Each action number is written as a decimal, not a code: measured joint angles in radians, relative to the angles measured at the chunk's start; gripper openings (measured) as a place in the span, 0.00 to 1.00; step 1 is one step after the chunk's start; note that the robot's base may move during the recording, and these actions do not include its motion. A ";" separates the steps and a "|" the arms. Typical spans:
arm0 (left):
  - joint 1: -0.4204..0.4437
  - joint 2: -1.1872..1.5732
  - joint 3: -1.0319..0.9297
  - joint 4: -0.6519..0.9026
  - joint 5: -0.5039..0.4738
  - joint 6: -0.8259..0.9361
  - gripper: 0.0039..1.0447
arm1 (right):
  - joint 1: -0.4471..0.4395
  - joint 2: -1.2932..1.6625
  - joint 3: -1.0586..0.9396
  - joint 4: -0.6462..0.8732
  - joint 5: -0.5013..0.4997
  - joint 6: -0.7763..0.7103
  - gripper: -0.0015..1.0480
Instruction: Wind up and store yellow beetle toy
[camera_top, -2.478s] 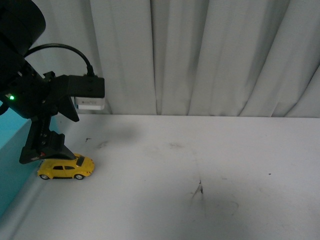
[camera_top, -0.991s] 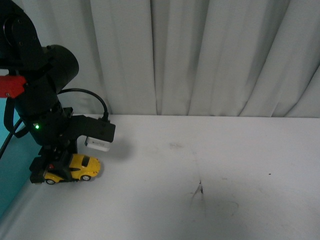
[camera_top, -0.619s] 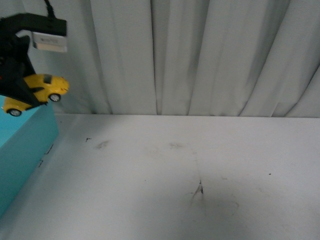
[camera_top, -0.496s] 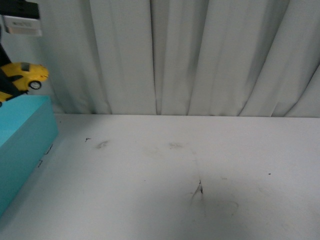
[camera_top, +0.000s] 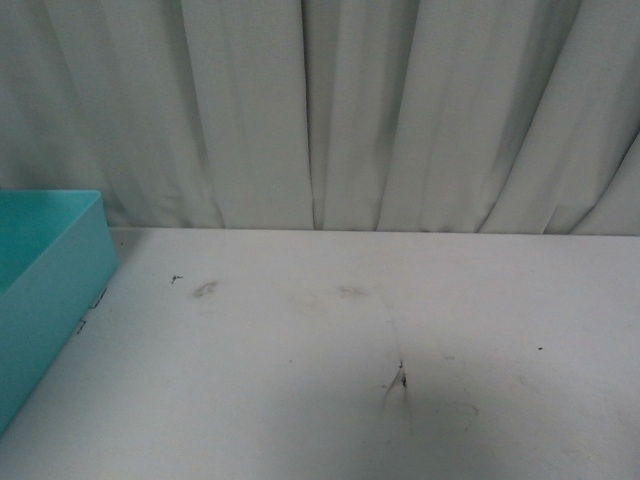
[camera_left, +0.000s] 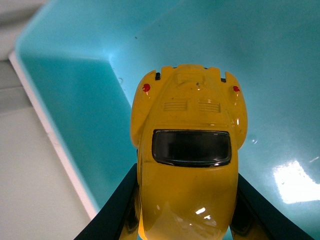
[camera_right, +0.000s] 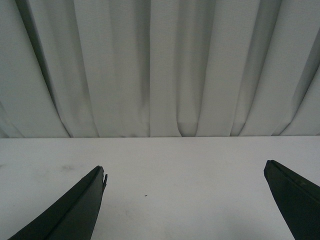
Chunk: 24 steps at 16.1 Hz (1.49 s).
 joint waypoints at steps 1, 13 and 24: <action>0.000 0.023 -0.023 0.031 -0.010 -0.027 0.39 | 0.000 0.000 0.000 0.000 0.000 0.000 0.94; -0.002 0.189 -0.111 0.223 -0.058 -0.204 0.61 | 0.000 0.000 0.000 0.000 0.000 0.000 0.94; 0.073 -0.194 -0.142 0.225 0.279 -0.289 0.94 | 0.000 0.000 0.000 0.000 0.000 0.000 0.94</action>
